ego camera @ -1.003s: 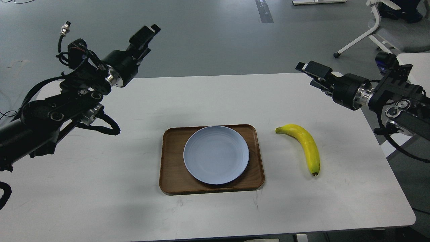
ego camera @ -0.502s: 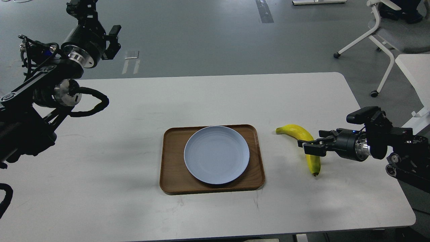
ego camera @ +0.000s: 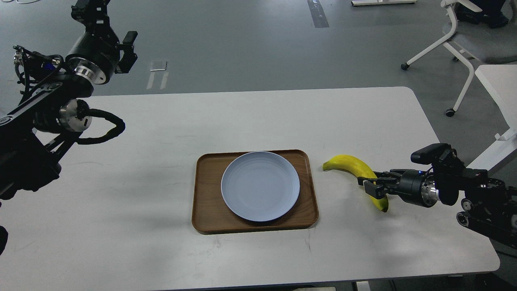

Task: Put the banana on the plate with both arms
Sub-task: 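Grasp the yellow banana with the right gripper, then carry the banana with the right gripper and lower it onto the plate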

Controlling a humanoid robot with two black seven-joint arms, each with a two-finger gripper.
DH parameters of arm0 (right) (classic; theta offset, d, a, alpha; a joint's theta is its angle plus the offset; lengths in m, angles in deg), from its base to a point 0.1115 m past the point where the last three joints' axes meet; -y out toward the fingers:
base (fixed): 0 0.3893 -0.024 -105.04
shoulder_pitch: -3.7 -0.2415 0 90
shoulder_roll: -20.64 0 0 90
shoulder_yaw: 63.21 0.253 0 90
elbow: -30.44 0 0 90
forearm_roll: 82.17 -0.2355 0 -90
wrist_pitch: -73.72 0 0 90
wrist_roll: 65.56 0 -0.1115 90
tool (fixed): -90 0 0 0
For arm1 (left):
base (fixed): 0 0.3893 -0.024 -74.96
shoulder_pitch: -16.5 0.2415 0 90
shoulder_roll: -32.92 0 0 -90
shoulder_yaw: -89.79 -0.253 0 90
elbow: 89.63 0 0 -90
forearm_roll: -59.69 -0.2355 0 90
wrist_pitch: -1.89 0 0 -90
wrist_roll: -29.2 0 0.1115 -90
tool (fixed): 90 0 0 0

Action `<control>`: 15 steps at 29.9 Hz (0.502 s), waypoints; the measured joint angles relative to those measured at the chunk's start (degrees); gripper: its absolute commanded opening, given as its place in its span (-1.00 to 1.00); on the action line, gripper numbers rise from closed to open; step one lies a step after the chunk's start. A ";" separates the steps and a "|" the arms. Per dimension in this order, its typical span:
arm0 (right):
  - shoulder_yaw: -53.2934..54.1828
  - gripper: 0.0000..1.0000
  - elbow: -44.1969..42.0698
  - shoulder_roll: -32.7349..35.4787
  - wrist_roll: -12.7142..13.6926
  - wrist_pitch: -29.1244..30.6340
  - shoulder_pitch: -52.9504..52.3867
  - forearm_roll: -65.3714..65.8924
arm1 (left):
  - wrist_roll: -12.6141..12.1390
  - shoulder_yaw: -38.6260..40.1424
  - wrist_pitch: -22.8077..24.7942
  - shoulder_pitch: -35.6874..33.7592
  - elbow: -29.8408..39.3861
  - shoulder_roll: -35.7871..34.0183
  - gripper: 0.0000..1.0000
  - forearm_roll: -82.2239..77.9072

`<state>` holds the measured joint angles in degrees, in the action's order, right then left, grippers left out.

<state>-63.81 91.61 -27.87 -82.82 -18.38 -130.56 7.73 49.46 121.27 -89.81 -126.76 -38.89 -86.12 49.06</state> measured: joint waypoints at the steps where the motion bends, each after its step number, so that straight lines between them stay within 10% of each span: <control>1: 0.00 -1.00 -0.06 -0.03 -0.03 -0.63 -0.11 0.00 | 0.02 -0.01 -0.05 0.00 0.00 -0.03 0.96 -0.41; 15: -4.54 -1.00 -1.05 -12.65 -9.94 -6.80 -15.64 0.02 | 0.39 -0.19 -0.26 0.80 0.02 -0.44 0.96 -2.39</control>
<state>-68.35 90.56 -40.52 -92.76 -25.18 -146.20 7.75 49.85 121.08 -90.07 -125.96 -38.87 -86.56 46.67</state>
